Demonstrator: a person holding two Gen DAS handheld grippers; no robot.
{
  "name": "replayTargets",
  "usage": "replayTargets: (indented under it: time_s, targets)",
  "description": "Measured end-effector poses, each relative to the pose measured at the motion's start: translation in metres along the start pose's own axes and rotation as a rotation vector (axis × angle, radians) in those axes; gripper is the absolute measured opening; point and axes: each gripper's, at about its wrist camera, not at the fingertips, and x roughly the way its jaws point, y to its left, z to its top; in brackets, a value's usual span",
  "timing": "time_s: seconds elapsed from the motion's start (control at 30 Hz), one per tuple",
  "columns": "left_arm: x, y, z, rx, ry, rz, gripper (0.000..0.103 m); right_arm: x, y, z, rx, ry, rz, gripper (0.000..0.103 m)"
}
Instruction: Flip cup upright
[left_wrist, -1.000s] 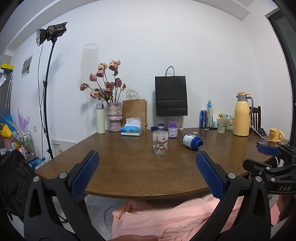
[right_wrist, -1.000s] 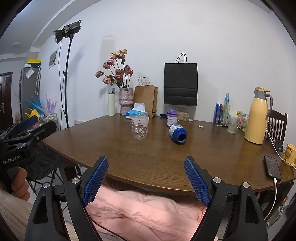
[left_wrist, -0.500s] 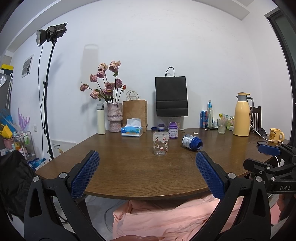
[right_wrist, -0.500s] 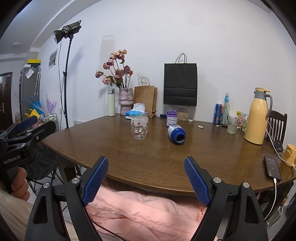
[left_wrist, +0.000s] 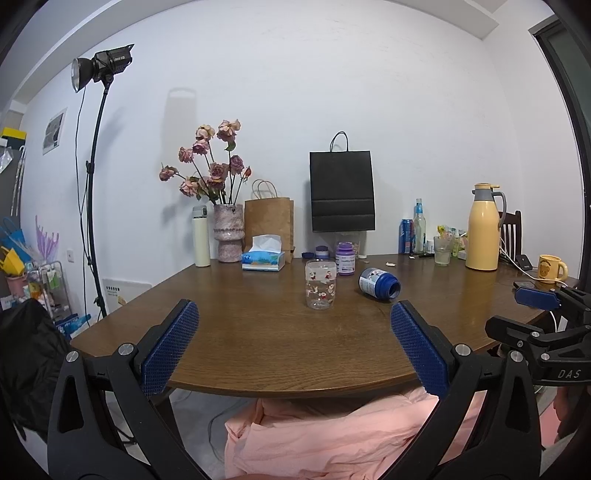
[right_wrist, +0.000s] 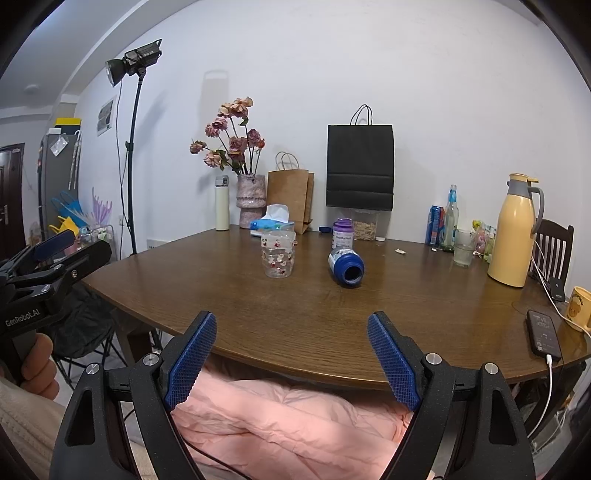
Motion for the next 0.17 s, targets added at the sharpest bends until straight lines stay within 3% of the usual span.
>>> replayTargets:
  time_s: [0.17]
  targets:
    - [0.0006,-0.0017,0.0007,-0.001,0.003,-0.002,0.103,0.0005,0.0,-0.0011,-0.001,0.0,0.0,0.088]
